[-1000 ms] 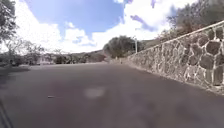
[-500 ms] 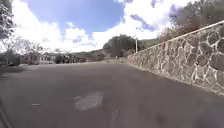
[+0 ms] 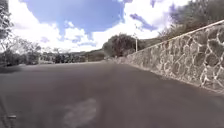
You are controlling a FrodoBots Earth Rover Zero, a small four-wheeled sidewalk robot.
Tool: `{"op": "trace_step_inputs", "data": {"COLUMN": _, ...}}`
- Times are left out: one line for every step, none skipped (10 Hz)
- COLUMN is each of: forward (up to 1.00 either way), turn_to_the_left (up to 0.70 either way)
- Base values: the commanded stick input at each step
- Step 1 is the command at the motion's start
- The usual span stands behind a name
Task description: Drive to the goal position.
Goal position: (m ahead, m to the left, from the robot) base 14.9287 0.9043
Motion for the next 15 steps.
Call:
{"op": "trace_step_inputs", "data": {"forward": 0.70, "turn_to_the_left": 0.00}}
{"op": "trace_step_inputs", "data": {"forward": 0.70, "turn_to_the_left": 0.00}}
{"op": "trace_step_inputs", "data": {"forward": 0.70, "turn_to_the_left": 0.00}}
{"op": "trace_step_inputs", "data": {"forward": 0.70, "turn_to_the_left": 0.00}}
{"op": "trace_step_inputs", "data": {"forward": 0.70, "turn_to_the_left": 0.00}}
{"op": "trace_step_inputs", "data": {"forward": 0.70, "turn_to_the_left": 0.00}}
{"op": "trace_step_inputs", "data": {"forward": 0.70, "turn_to_the_left": 0.00}}
{"op": "trace_step_inputs", "data": {"forward": 0.70, "turn_to_the_left": 0.00}}
{"op": "trace_step_inputs", "data": {"forward": 0.70, "turn_to_the_left": 0.00}}
{"op": "trace_step_inputs", "data": {"forward": 0.70, "turn_to_the_left": 0.00}}
{"op": "trace_step_inputs", "data": {"forward": 0.70, "turn_to_the_left": 0.00}}
{"op": "trace_step_inputs", "data": {"forward": 0.70, "turn_to_the_left": 0.00}}
{"op": "trace_step_inputs", "data": {"forward": 0.70, "turn_to_the_left": 0.00}}
{"op": "trace_step_inputs", "data": {"forward": 0.70, "turn_to_the_left": 0.00}}
{"op": "trace_step_inputs", "data": {"forward": 0.70, "turn_to_the_left": 0.00}}
